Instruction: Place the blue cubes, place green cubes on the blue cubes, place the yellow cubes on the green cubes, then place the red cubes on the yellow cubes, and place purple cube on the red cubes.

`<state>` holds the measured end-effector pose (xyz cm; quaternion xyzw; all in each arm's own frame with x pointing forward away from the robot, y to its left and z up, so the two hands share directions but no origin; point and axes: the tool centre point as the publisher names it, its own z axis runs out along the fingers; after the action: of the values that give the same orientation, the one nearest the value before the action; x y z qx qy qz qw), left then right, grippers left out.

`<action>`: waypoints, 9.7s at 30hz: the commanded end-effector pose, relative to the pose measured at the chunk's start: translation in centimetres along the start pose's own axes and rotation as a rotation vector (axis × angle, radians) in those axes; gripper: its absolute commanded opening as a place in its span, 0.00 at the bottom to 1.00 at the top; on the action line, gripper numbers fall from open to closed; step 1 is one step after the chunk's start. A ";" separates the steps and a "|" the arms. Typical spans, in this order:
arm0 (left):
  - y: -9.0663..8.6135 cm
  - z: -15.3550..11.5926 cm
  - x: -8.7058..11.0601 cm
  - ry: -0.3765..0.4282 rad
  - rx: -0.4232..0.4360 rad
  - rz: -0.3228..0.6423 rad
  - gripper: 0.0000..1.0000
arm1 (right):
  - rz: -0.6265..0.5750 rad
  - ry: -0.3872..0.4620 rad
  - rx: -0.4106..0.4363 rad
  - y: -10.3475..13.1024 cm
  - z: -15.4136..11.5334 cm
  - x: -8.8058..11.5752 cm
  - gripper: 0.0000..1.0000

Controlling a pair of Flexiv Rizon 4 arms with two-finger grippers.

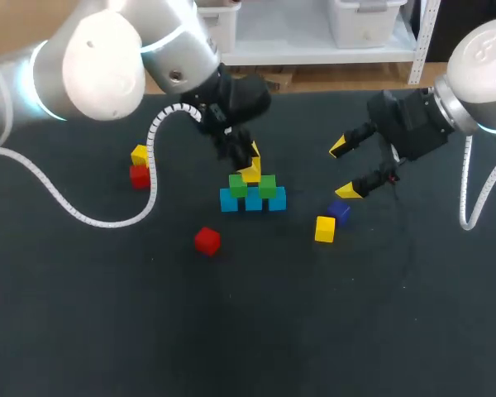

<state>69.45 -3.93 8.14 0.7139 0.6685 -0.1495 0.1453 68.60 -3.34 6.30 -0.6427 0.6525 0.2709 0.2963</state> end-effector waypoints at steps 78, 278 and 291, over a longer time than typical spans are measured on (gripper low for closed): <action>1.0 1.8 0.8 0.034 0.037 -0.025 0.22 | -0.001 -0.002 0.000 0.0 0.0 0.0 1.00; -2.7 -6.7 7.9 -0.171 -0.135 -0.223 1.00 | 0.095 0.190 -0.005 8.0 5.3 3.3 0.95; -2.7 -6.7 7.9 -0.171 -0.135 -0.223 1.00 | 0.100 0.195 -0.010 7.6 5.7 3.5 0.49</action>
<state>67.42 6.04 11.13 0.6083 0.7383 -0.1789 0.2299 61.07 -1.38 -0.26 -0.6341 0.7082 0.2238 0.2153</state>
